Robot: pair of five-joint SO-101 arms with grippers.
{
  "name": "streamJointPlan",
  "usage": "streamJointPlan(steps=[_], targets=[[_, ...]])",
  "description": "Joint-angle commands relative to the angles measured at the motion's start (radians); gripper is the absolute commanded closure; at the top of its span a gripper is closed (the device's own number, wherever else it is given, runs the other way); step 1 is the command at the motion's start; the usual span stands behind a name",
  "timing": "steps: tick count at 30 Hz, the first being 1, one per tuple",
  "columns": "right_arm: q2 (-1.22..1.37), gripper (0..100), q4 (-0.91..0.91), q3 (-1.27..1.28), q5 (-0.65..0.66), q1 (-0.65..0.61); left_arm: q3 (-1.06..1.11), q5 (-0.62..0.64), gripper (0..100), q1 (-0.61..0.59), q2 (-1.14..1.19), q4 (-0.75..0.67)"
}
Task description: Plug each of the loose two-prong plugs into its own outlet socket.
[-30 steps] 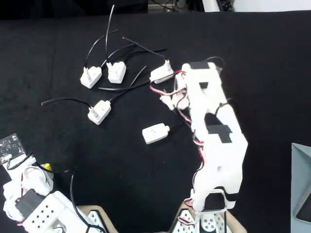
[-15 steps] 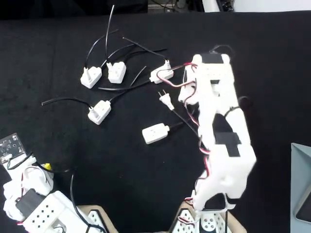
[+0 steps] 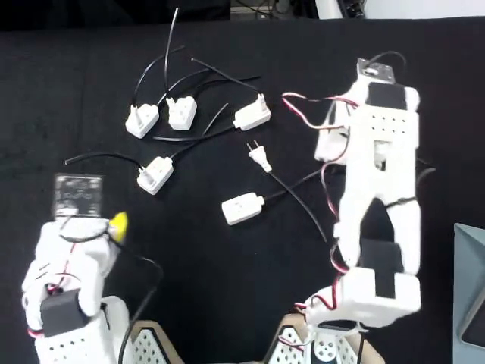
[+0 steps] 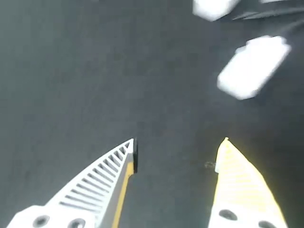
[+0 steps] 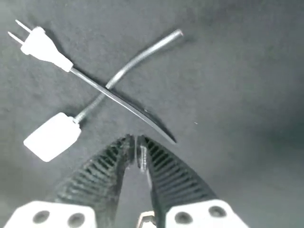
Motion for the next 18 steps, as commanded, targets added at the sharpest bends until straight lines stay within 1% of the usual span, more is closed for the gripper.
streamJointPlan(steps=[1,5,7,9,15,18], targets=[[-0.085,98.6,0.002,0.035,0.041,0.040,-0.128,0.048,72,0.186,0.114,0.005],[-0.111,98.6,0.000,0.071,0.058,0.054,-0.288,0.049,72,0.331,0.411,0.006],[-0.111,98.6,0.000,0.082,0.058,0.054,-0.380,0.049,68,0.395,0.578,0.006],[-0.111,98.6,0.000,0.090,0.058,0.054,-0.470,0.049,66,0.446,0.738,0.006],[-0.111,98.6,0.000,0.099,0.060,0.054,-0.722,0.048,65,0.578,1.151,0.003],[-0.111,98.6,0.000,0.099,0.060,0.055,-0.802,0.048,65,0.630,1.309,-0.058]])
